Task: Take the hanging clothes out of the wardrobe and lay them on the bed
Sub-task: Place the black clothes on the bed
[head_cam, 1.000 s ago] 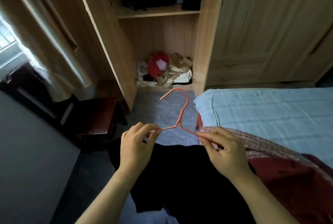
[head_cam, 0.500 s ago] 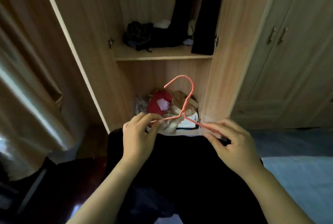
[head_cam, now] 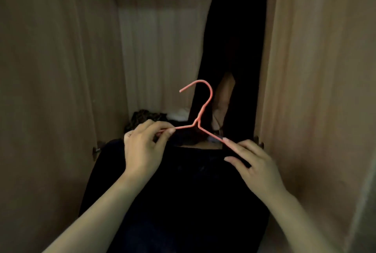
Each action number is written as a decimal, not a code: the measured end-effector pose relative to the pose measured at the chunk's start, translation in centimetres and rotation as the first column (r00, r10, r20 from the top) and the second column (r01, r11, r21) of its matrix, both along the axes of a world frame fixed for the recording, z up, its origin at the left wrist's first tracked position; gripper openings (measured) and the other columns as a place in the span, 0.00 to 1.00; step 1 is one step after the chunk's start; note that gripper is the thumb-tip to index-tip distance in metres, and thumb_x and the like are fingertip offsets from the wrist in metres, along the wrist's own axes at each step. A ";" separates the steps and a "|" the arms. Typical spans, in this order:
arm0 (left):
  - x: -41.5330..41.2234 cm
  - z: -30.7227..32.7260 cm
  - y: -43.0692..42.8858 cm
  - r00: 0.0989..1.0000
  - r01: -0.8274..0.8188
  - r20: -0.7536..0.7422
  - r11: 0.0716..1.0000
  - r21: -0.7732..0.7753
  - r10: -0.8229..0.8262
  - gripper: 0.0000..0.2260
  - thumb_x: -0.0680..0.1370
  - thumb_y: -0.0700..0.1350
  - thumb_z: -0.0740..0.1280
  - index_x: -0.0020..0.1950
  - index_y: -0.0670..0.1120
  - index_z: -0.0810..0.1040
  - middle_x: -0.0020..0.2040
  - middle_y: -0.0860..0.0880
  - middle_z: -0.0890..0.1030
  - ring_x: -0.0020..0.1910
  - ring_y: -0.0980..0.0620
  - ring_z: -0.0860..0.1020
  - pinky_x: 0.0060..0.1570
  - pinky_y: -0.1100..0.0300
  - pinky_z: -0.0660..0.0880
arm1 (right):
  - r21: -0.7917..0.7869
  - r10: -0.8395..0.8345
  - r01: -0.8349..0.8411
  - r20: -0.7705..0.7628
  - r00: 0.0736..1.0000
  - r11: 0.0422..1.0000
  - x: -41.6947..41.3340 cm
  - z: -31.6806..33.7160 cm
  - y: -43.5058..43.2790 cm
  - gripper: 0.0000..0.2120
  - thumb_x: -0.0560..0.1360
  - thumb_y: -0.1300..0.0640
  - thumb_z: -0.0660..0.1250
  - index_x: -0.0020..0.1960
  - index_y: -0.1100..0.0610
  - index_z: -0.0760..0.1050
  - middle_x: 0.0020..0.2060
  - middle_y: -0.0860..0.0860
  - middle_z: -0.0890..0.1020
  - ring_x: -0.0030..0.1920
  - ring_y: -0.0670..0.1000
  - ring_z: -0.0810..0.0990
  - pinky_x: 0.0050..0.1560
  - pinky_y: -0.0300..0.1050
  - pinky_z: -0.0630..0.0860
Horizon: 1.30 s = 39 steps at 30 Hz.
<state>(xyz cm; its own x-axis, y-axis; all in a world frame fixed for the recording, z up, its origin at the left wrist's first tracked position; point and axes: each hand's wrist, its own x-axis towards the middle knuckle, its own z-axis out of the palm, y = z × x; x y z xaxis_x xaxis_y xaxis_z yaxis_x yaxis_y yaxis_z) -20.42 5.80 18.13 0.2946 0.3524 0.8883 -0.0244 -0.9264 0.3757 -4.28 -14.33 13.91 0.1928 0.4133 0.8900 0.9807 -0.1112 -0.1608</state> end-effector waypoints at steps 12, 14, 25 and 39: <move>20.8 19.6 21.8 0.974 0.105 0.205 0.994 -0.025 -0.098 0.06 0.74 0.48 0.70 0.39 0.58 0.79 0.38 0.56 0.81 0.40 0.57 0.79 0.44 0.59 0.72 | 0.250 0.152 -0.175 0.107 0.983 0.952 19.6 24.0 20.8 0.10 0.67 0.51 0.75 0.48 0.49 0.83 0.38 0.42 0.83 0.40 0.40 0.81 0.44 0.36 0.76; 23.8 23.8 24.2 0.963 0.127 0.238 0.992 0.011 -0.126 0.07 0.74 0.50 0.70 0.36 0.57 0.78 0.37 0.56 0.81 0.40 0.56 0.78 0.42 0.57 0.72 | 0.285 0.123 -0.140 0.075 0.990 0.948 21.8 28.3 23.0 0.07 0.67 0.53 0.75 0.44 0.47 0.84 0.37 0.39 0.83 0.38 0.40 0.81 0.42 0.34 0.76; 40.2 35.0 37.8 0.932 0.043 0.335 0.958 0.284 -0.141 0.13 0.72 0.64 0.56 0.43 0.62 0.77 0.42 0.57 0.76 0.44 0.52 0.76 0.47 0.48 0.74 | 0.391 -0.192 0.140 0.099 0.976 0.910 32.9 41.0 34.4 0.04 0.71 0.53 0.73 0.39 0.44 0.82 0.35 0.40 0.81 0.30 0.39 0.76 0.34 0.37 0.72; 52.2 42.2 40.1 0.944 0.236 0.151 0.919 0.315 -0.294 0.26 0.73 0.65 0.50 0.67 0.58 0.71 0.69 0.52 0.66 0.68 0.50 0.63 0.65 0.52 0.64 | 0.494 -0.587 0.475 0.093 0.804 0.729 41.8 56.3 33.1 0.06 0.75 0.51 0.68 0.38 0.45 0.77 0.38 0.48 0.79 0.41 0.50 0.78 0.39 0.43 0.73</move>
<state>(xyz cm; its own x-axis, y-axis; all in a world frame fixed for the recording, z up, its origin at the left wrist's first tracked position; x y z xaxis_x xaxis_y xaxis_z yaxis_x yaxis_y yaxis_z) 31.78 45.92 60.37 0.1554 0.0049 0.9878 -0.3289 -0.9427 0.0564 37.47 18.75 70.19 0.0334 -0.1264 0.9914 0.7936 -0.5996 -0.1032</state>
